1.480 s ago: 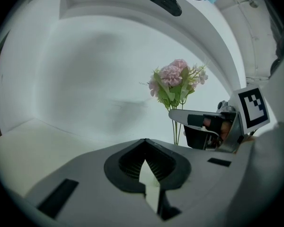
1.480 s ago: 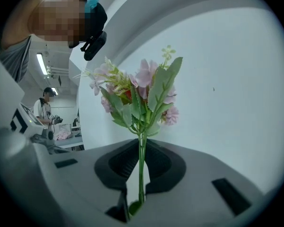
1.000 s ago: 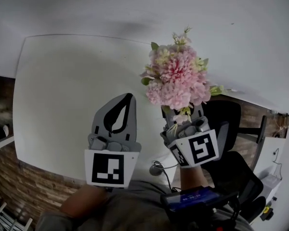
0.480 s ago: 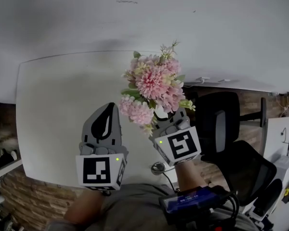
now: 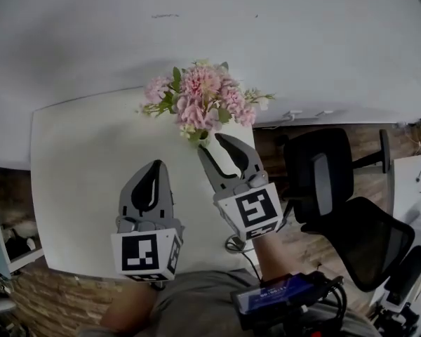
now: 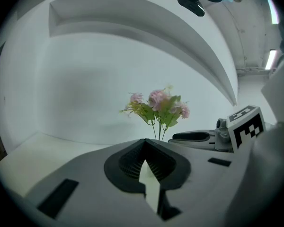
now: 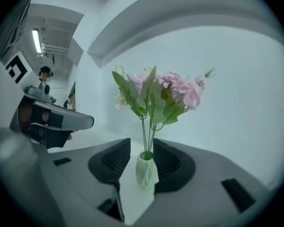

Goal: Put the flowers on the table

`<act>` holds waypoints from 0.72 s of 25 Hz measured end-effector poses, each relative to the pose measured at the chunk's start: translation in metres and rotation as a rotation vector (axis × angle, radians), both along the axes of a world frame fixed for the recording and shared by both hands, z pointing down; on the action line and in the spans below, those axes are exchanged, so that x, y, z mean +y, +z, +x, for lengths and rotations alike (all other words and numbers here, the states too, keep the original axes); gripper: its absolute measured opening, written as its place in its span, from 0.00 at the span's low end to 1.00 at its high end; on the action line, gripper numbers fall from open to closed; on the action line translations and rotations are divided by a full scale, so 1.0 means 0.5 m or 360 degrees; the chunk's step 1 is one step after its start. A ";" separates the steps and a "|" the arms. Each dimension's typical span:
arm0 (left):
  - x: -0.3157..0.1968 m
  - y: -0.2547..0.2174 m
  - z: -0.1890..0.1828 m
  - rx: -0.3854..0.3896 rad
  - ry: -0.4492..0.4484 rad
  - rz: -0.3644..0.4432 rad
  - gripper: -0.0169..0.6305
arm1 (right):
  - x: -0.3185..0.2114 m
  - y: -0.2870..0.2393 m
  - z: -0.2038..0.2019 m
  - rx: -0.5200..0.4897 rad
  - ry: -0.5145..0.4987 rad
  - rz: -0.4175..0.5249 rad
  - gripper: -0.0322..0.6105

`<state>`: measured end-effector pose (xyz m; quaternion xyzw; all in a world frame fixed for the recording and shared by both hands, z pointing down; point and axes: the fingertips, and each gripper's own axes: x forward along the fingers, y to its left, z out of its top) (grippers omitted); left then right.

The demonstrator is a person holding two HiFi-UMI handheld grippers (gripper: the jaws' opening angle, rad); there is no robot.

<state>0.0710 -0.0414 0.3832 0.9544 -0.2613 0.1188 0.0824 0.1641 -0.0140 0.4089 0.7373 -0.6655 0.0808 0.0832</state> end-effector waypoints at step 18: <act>0.059 -0.051 -0.024 0.0037 0.0092 0.0075 0.04 | 0.070 -0.053 -0.054 -0.0065 0.0067 0.0078 0.22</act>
